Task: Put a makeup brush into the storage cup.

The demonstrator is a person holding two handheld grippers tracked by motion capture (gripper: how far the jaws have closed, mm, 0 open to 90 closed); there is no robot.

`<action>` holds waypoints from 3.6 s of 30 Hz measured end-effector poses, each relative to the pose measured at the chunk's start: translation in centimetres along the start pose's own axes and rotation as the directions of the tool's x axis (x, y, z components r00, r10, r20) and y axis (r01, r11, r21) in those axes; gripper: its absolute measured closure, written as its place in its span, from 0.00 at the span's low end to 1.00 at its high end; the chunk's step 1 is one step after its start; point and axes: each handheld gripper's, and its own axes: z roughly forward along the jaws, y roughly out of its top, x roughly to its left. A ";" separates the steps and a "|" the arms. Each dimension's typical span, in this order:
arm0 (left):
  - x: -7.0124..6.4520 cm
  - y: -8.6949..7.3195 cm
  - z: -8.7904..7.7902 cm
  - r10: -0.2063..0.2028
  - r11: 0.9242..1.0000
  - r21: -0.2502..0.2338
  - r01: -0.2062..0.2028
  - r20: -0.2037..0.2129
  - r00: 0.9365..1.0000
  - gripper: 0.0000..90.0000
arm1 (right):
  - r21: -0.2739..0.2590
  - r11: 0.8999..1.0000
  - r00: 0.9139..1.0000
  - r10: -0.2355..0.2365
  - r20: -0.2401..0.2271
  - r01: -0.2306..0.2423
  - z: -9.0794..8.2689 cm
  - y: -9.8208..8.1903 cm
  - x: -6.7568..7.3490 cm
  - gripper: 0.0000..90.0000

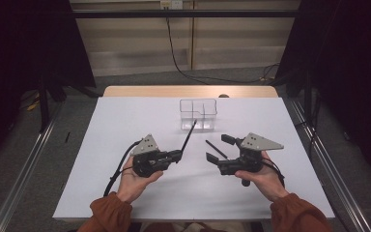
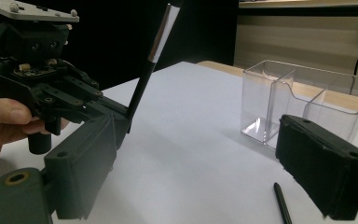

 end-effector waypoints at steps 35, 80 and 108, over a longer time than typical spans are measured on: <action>-1.1 -0.1 1.3 0.031 0.999 0.031 -0.032 0.034 0.999 0.93 | -0.010 0.999 0.992 0.035 -0.124 -0.037 3.2 1.6 0.7 0.54; -1.7 -0.7 1.8 0.077 0.995 0.057 -0.079 0.042 0.996 0.92 | 0.023 0.995 0.963 0.096 -0.252 -0.093 3.6 1.3 0.7 0.93; -1.0 -0.2 0.7 -0.002 1.000 -0.005 0.001 -0.053 0.999 0.48 | 0.003 0.997 0.972 0.081 -0.223 -0.082 2.9 1.7 0.2 0.93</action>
